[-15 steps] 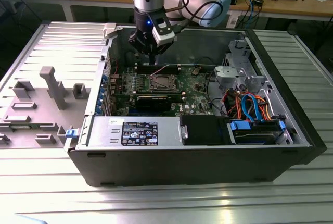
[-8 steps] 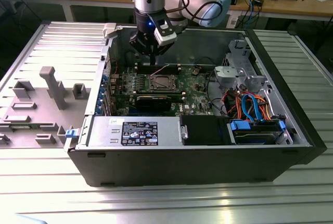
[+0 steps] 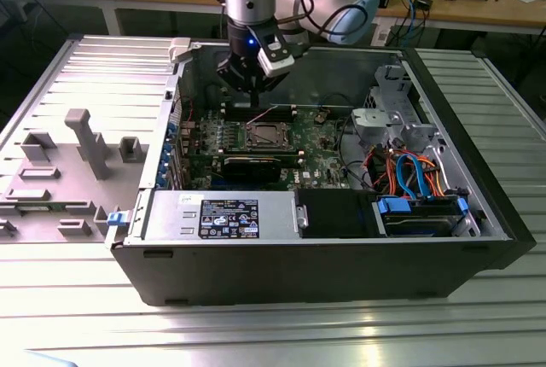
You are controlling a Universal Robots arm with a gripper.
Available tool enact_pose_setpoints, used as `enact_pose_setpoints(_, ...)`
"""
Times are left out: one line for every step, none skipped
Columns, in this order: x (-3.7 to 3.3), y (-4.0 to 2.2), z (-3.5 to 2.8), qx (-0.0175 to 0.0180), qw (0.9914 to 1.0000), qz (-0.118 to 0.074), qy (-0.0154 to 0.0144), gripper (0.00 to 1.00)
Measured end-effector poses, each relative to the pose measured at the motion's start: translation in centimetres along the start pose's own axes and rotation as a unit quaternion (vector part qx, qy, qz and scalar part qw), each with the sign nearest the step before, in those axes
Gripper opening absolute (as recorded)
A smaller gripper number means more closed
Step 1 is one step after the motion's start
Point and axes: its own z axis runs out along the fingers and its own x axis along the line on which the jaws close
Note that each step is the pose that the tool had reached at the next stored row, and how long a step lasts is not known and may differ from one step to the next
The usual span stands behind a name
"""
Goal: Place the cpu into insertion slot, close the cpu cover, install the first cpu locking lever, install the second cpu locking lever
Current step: 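Install the first cpu locking lever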
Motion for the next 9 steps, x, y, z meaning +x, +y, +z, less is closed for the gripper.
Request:
enact_pose_setpoints(-0.08, 0.02, 0.08, 0.0000, 1.00000, 0.000, 0.0000, 0.11)
enact_pose_setpoints(-0.16, 0.05, 0.18, 0.0000, 1.00000, -0.001, 0.0000, 0.11)
enact_pose_setpoints(-0.23, 0.06, 0.29, 0.0000, 1.00000, -0.001, 0.0000, 0.11)
enact_pose_setpoints(-0.31, 0.07, 0.40, -0.0001, 1.00000, -0.003, 0.0000, 0.11)
enact_pose_setpoints(-0.36, 0.08, 0.49, -0.0003, 0.99999, -0.005, 0.0000, 0.11)
enact_pose_setpoints(-0.38, 0.08, 0.55, -0.0006, 0.99996, -0.009, 0.0000, 0.11)
enact_pose_setpoints(-0.43, 0.08, 0.64, -0.0009, 0.99989, -0.015, 0.0001, 0.11)
enact_pose_setpoints(-0.53, 0.10, 0.73, -0.0009, 0.99987, -0.016, 0.0001, 0.11)
enact_pose_setpoints(-0.60, 0.11, 0.78, -0.0009, 0.99987, -0.016, 0.0001, 0.11)
